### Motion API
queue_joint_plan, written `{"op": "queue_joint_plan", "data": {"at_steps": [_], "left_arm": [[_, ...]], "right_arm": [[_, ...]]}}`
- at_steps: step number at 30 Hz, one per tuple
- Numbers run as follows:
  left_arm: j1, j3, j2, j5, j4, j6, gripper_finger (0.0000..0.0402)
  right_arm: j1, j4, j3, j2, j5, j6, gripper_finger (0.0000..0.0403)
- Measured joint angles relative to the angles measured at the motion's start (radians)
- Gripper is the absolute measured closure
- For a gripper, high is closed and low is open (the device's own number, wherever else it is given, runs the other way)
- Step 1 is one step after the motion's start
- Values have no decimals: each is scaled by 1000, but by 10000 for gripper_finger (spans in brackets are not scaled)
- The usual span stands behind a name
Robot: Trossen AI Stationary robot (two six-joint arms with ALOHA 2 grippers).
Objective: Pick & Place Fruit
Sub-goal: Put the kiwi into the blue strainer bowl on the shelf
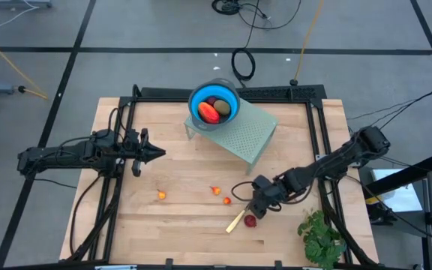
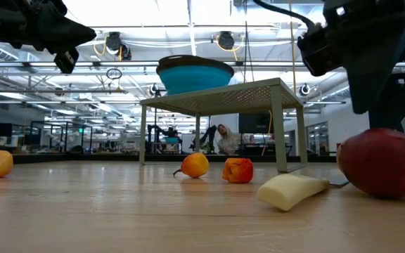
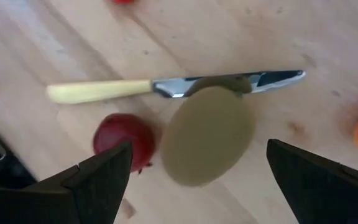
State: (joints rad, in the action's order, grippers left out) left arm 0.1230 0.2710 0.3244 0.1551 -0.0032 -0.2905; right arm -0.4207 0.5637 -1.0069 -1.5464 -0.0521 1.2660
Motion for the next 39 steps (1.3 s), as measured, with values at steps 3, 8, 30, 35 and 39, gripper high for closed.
{"op": "queue_joint_plan", "data": {"at_steps": [3, 8, 30, 35, 39], "left_arm": [[0, 0, 0, 0, 4, 0, 378], [0, 0, 0, 0, 8, 0, 378], [0, 0, 1, -7, 7, 0, 378], [0, 0, 1, -7, 7, 0, 378], [0, 0, 1, -7, 7, -1, 378]], "right_arm": [[2, -2, 0, -17, -2, -23, 41], [3, -40, 0, -63, -23, -43, 41], [2, -100, 0, -93, -50, -79, 41], [2, -100, 0, -93, -48, -104, 41], [2, -127, 10, -93, -29, -127, 41]]}}
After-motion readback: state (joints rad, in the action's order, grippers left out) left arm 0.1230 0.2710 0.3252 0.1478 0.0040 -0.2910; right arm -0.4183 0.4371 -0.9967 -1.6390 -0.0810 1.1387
